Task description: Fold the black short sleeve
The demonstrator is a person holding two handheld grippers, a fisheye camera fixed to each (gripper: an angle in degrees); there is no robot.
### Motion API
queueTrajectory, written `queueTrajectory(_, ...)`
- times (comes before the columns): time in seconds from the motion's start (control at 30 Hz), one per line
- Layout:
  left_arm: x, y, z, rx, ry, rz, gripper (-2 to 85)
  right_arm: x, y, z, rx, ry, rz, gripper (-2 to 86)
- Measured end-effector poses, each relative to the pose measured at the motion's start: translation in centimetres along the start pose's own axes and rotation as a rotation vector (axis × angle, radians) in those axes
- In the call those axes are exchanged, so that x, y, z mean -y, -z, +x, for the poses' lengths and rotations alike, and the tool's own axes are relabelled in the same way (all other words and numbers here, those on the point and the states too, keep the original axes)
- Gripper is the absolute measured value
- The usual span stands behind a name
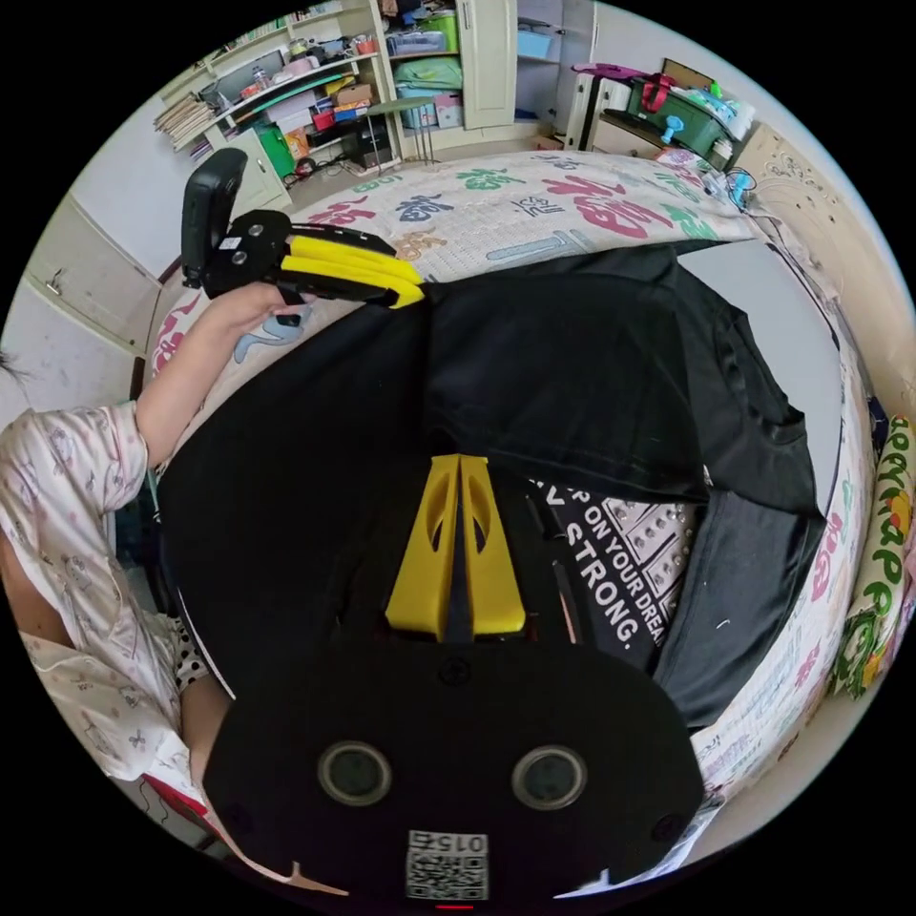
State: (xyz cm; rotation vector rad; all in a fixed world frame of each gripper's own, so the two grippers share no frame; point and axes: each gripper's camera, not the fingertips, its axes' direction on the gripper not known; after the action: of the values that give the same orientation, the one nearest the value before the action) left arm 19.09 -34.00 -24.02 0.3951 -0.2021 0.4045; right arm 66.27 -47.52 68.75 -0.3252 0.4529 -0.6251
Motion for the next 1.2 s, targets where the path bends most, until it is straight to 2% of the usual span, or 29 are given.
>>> queueTrajectory(0.13,-0.4,-0.4,-2.2,-0.016,0.005,-0.001,1.9,1.9,4.9,-0.6,0.077,-0.025,0.015,0.9)
queueTrajectory(0.27,-1.2,0.0,-6.7,-0.071,0.122,0.048,5.9,2.6,12.5,3.7,0.173,-0.152,0.101,5.5)
queueTrajectory(0.5,-2.0,-0.2,-13.4,-0.216,0.230,0.092,7.5,-0.7,23.7,15.9,0.032,-0.487,0.224,10.5)
queueTrajectory(0.6,-3.3,0.1,-17.7,-0.389,0.305,0.199,7.2,-2.6,27.0,21.2,0.019,-0.670,0.316,11.5)
queueTrajectory(0.63,-4.3,0.5,-19.8,-0.419,0.405,0.288,7.1,-2.9,28.0,23.0,0.040,-0.721,0.353,11.7)
queueTrajectory(0.67,-4.9,1.3,-21.3,-0.405,0.486,0.384,6.8,-2.6,28.8,24.5,0.058,-0.761,0.383,11.8)
queueTrajectory(0.73,-3.8,2.4,-22.1,-0.340,0.503,0.452,6.9,-1.2,29.8,26.1,0.071,-0.793,0.410,12.1)
queueTrajectory(0.87,5.3,-0.8,-23.9,-0.187,0.505,0.351,7.7,5.9,31.5,27.0,-0.007,-0.775,0.399,13.7)
queueTrajectory(1.07,15.3,-12.1,-26.4,-0.172,0.623,0.108,11.0,15.1,32.3,25.2,-0.015,-0.796,0.335,17.2)
queueTrajectory(1.2,17.8,-16.5,-26.6,-0.132,0.637,0.028,11.3,18.1,33.1,23.4,-0.027,-0.822,0.344,17.2)
